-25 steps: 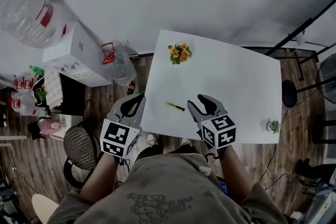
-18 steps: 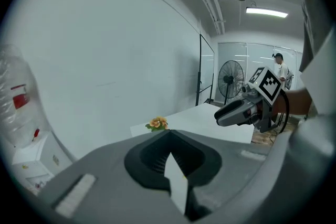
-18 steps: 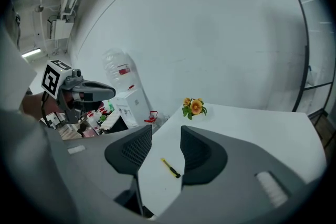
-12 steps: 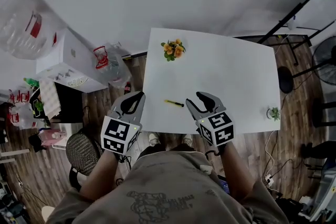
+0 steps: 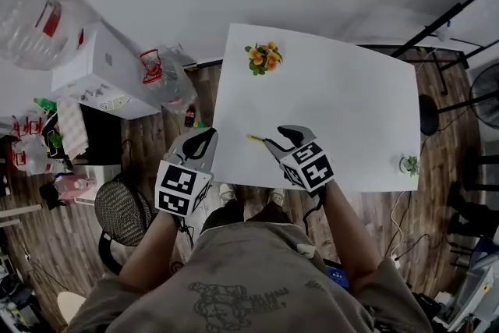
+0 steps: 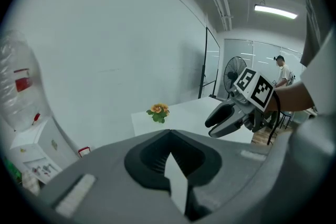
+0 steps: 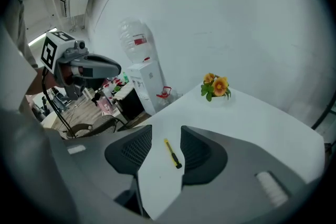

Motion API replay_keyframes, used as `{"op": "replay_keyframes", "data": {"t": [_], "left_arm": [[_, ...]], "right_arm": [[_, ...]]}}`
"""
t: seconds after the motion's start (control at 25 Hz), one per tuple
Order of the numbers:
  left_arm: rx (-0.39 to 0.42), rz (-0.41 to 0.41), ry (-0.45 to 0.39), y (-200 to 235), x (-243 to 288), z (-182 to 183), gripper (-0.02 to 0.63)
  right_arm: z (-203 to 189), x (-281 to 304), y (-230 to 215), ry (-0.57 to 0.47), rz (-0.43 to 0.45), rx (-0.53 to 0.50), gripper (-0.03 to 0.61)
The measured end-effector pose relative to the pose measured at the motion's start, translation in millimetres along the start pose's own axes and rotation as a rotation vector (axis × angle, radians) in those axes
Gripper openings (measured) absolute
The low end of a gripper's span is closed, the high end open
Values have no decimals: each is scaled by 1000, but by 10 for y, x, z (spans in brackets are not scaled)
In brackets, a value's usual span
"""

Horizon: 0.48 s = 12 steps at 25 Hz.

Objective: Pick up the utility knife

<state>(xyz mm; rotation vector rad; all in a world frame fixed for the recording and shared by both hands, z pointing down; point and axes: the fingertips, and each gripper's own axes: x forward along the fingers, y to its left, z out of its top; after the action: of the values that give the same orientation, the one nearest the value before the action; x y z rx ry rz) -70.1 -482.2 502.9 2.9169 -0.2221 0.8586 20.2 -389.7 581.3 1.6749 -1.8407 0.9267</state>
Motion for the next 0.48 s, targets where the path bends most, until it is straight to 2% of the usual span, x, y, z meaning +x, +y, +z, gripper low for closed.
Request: {"op": "replay_keyframes", "data": {"t": [0.28,0.36,0.48], "left_arm": [[54,10,98,-10,157,-370,1],[34,-3,117,-37,202,-473,1],[-44,-35,137,-67,233,-621,1]], "right_arm": [[-517,511,92,150,8,-54,195],[-649,619,86,180,4,-59,198],[-741,753,42,188,-9,-48,196]]}}
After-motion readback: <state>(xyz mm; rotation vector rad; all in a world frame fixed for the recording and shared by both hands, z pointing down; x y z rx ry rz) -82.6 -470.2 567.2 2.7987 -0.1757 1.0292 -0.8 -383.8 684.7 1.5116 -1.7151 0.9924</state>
